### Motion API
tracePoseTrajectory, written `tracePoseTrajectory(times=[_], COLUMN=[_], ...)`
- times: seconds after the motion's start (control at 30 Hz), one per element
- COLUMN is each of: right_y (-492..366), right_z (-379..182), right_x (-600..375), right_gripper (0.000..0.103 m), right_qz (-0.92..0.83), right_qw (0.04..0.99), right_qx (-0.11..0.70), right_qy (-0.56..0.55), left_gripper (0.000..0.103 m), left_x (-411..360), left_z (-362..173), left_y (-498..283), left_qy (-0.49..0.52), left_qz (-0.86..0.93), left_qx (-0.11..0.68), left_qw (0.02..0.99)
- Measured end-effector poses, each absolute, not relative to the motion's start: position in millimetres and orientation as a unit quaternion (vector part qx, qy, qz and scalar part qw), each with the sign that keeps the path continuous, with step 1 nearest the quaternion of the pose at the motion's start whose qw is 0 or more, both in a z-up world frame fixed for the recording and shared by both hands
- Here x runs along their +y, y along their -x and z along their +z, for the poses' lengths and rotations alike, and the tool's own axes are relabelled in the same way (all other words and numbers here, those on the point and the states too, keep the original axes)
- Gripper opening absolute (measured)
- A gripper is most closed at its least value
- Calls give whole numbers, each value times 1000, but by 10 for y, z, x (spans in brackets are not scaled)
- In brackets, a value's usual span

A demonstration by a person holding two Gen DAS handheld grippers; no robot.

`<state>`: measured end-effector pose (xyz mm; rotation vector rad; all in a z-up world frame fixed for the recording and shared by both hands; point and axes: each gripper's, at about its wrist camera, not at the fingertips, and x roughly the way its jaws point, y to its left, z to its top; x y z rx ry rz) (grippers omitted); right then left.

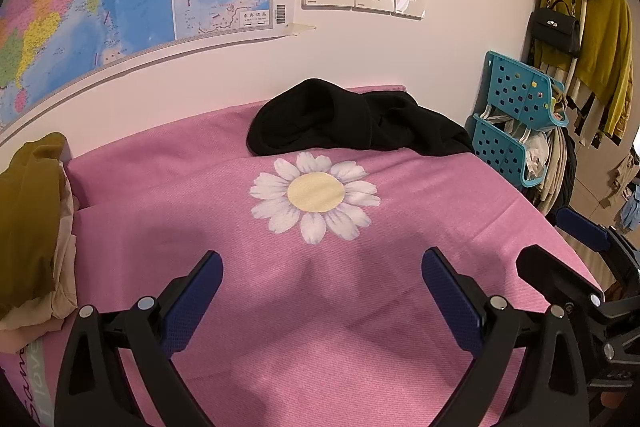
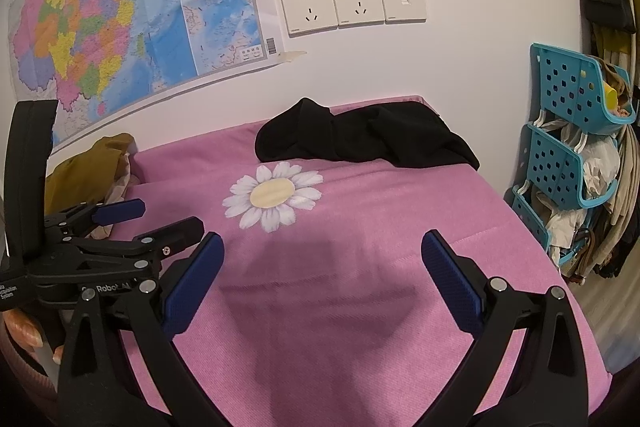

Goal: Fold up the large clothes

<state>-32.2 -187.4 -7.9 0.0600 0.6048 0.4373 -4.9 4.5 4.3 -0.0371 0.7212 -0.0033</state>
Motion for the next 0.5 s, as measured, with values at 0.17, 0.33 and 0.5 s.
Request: tracePoseTrajectory(times=[0.17, 0.33, 0.5], right_y=[322, 325, 330], right_z=[-76, -75, -69], right_x=[-1872, -1867, -1862], right_gripper=[97, 97, 97], right_qz=[211, 212, 211], right_qw=[931, 932, 932], right_qx=[295, 294, 294], right_qy=[-29, -27, -27], left_gripper=[96, 96, 96], left_x=[29, 13, 12], left_z=[38, 36, 33], left_y=[45, 61, 71], left_qy=[19, 20, 20], left_qz=[-1, -1, -1], left_qx=[352, 350, 349], left_qw=[936, 936, 937])
